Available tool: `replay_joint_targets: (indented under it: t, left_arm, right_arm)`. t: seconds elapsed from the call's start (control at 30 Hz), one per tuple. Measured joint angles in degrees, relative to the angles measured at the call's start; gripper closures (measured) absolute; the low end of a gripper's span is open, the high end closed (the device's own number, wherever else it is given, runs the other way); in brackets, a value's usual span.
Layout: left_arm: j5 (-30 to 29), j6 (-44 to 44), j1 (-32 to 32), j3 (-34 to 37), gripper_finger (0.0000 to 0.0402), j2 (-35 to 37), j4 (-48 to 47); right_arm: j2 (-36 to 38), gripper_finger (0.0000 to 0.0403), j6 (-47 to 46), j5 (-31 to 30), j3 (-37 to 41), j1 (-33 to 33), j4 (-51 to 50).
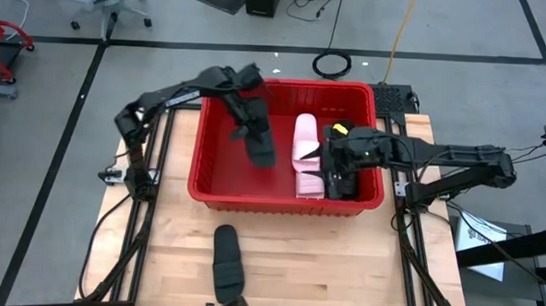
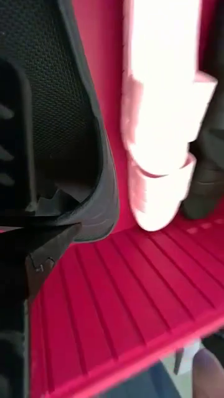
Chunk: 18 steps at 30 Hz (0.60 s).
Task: Pick and place slides into bin
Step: Put the left black slide into the red bin
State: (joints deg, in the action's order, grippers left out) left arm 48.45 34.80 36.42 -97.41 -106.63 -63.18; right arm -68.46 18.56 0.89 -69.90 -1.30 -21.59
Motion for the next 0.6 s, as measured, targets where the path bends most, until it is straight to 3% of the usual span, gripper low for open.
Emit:
replay_joint_targets:
  t: [0.43,0.6]
  left_arm:
    - [-0.35,3.46,-5.21,0.0,0.0367,-10.52,0.11]
    - [-0.46,3.32,-6.42,0.0,0.0367,-11.3,1.62]
  right_arm:
    - [0.02,0.0252,0.58,9.76,2.41,-6.62,0.05]
    - [0.02,0.0252,0.58,9.97,2.41,-6.97,0.11]
